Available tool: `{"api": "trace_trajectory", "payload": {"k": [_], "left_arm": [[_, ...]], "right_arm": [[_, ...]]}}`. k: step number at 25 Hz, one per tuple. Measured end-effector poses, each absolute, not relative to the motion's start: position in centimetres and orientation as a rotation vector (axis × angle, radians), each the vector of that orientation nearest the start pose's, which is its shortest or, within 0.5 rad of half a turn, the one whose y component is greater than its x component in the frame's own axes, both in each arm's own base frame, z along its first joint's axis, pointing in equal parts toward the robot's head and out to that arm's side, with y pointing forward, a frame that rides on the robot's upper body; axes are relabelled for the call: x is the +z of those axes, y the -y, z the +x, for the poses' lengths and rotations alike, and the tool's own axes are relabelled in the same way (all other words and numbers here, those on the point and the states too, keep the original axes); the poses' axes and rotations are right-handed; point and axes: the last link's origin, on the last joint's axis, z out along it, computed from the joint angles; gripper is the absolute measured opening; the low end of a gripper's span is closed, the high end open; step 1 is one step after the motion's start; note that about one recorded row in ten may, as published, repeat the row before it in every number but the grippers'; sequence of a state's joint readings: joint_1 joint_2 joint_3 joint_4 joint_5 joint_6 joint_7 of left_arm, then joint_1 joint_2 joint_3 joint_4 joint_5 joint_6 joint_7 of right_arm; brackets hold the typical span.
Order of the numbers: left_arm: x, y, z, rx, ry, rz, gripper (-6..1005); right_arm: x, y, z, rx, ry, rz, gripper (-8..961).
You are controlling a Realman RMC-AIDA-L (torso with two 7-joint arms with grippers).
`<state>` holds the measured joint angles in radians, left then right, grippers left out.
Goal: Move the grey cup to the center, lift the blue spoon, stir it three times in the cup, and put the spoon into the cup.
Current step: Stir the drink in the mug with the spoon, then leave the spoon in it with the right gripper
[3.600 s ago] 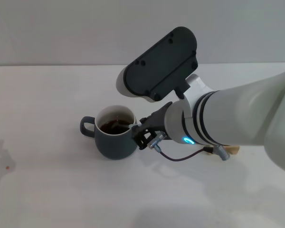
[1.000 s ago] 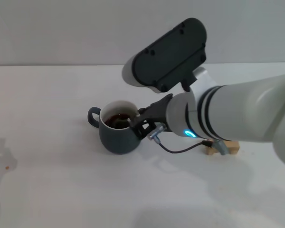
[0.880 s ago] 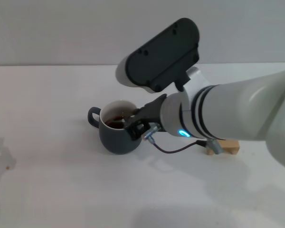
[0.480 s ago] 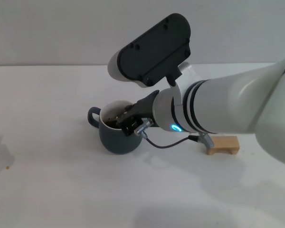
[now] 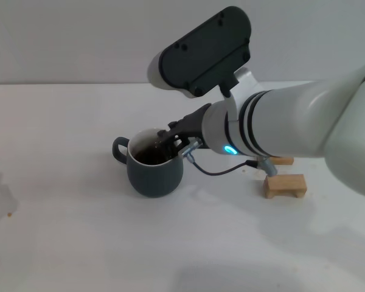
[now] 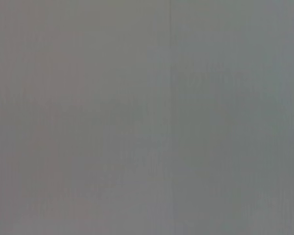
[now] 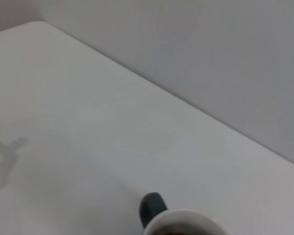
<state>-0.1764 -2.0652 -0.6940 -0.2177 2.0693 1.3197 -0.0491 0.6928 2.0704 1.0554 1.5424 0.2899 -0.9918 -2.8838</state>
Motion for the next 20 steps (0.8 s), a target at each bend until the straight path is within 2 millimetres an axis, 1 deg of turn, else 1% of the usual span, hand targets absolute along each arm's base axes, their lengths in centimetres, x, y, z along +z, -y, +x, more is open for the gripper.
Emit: {"api": "trace_trajectory", "payload": {"k": [5, 10, 16, 20], "left_arm": [[-0.1, -24.1, -38.3, -0.576, 0.593, -1.419, -2], [-0.2, -24.0, -38.3, -0.575, 0.597, -1.42, -2], [-0.2, -24.1, -38.3, -0.576, 0.597, -1.419, -2], [-0.2, -24.1, -38.2, -0.581, 0.594, -1.419, -2]], "right_arm": [[-8.6, -33.8, 5.0, -0.027, -0.651, -2.399, 163], [-8.4, -32.9, 5.4, -0.04, -0.666, -2.406, 163], [-8.7, -31.6, 5.3, -0.048, -0.66, -2.436, 163], [-9.1, -31.3, 5.0, -0.042, -0.653, -2.452, 163]]}}
